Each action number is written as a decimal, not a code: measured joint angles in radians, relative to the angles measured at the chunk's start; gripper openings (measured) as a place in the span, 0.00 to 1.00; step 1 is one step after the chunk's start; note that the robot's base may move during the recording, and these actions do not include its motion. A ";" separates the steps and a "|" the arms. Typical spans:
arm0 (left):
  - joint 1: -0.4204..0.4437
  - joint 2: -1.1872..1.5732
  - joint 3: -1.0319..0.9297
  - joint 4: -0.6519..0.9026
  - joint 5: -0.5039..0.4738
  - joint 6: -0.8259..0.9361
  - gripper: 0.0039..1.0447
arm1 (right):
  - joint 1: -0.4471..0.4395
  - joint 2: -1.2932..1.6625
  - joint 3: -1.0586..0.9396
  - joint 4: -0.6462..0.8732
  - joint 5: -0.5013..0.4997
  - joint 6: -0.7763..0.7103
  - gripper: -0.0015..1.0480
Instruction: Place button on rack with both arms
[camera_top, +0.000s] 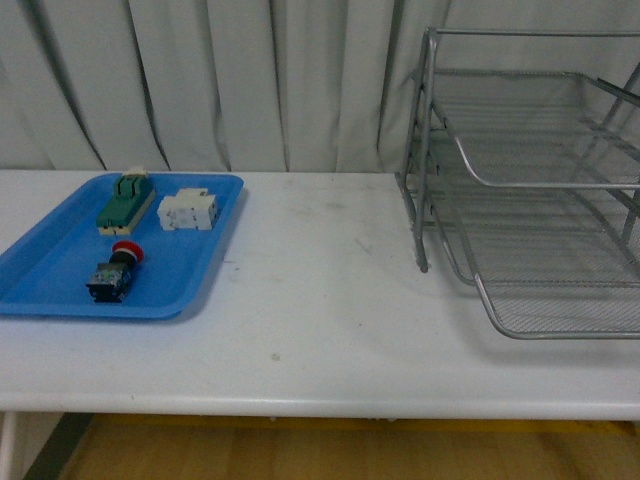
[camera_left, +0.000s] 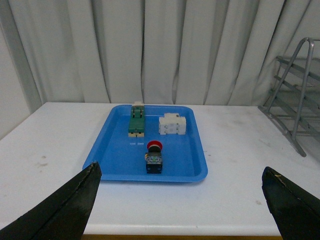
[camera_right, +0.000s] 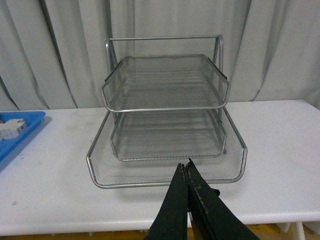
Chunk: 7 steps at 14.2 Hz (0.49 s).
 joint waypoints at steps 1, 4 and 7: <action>0.000 0.000 0.000 0.001 0.000 0.000 0.94 | 0.000 0.000 0.000 -0.003 0.000 0.000 0.16; -0.094 0.406 0.169 -0.097 -0.156 -0.052 0.94 | 0.000 0.000 0.000 -0.002 0.000 -0.001 0.58; -0.028 1.022 0.346 0.251 -0.019 0.007 0.94 | 0.000 0.000 0.000 -0.002 0.000 -0.001 0.95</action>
